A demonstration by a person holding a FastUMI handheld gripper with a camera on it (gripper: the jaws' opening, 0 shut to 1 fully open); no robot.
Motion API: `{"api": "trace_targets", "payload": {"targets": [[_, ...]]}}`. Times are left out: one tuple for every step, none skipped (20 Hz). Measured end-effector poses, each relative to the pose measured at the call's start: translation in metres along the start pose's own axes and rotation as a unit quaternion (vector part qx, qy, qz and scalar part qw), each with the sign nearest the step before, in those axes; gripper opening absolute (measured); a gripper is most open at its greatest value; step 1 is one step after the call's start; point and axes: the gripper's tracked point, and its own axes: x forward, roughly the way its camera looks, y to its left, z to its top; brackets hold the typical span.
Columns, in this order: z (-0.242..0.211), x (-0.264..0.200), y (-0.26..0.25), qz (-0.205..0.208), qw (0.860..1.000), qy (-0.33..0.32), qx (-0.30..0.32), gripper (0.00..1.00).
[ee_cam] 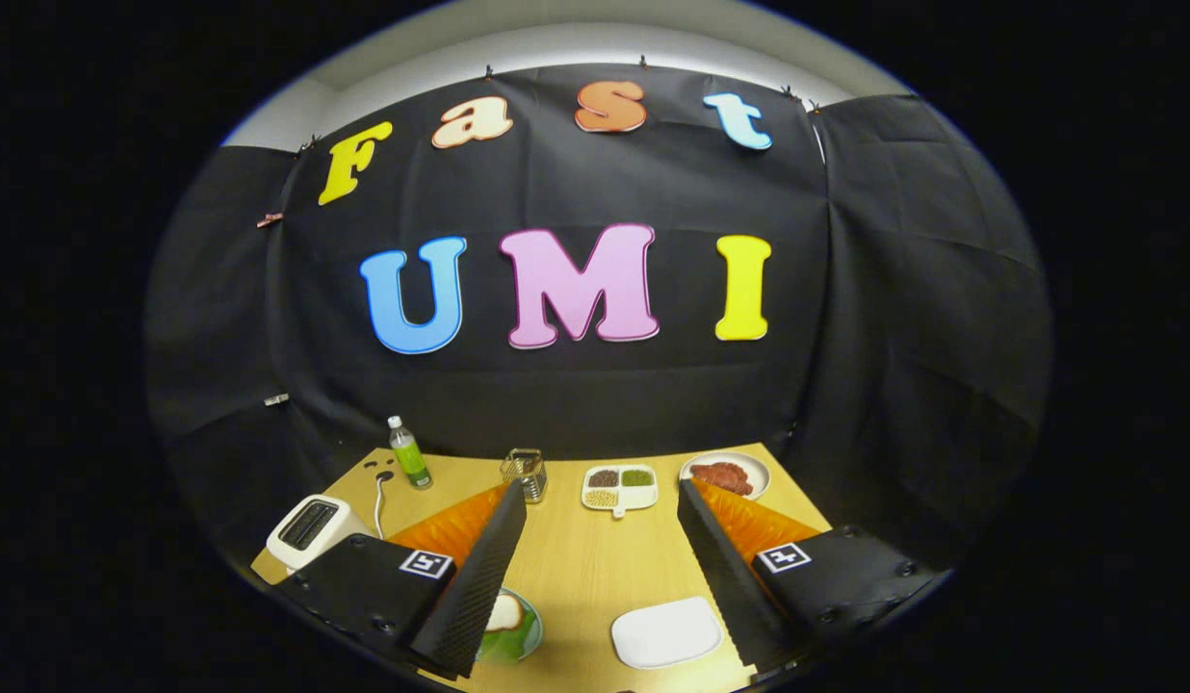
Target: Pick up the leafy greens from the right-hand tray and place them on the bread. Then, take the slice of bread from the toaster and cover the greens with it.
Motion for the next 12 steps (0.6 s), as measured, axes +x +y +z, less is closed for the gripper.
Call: {"api": "trace_targets", "payload": {"targets": [[0.005,-0.006,-0.009,-0.005,1.000,-0.007,-0.005,0.98],[0.010,-0.012,-0.016,-0.007,1.000,-0.012,-0.008,0.98],[0.015,-0.017,-0.022,-0.007,1.000,-0.016,-0.008,0.98],[0.018,-0.021,-0.031,-0.008,1.000,-0.016,-0.009,0.98],[0.019,-0.024,-0.038,-0.008,1.000,-0.013,-0.008,0.98],[0.021,-0.026,-0.044,-0.007,1.000,-0.011,-0.009,0.98],[0.021,-0.026,-0.051,-0.008,1.000,-0.011,-0.011,0.98],[0.023,-0.024,-0.058,-0.009,1.000,-0.013,-0.014,0.98],[0.024,-0.022,-0.062,-0.007,1.000,-0.013,-0.017,0.98],[0.024,-0.020,-0.064,-0.004,1.000,-0.014,-0.019,0.98],[0.024,-0.018,-0.065,0.002,1.000,-0.012,-0.019,0.98],[0.023,-0.015,-0.065,0.008,1.000,-0.009,-0.018,0.98]]}}
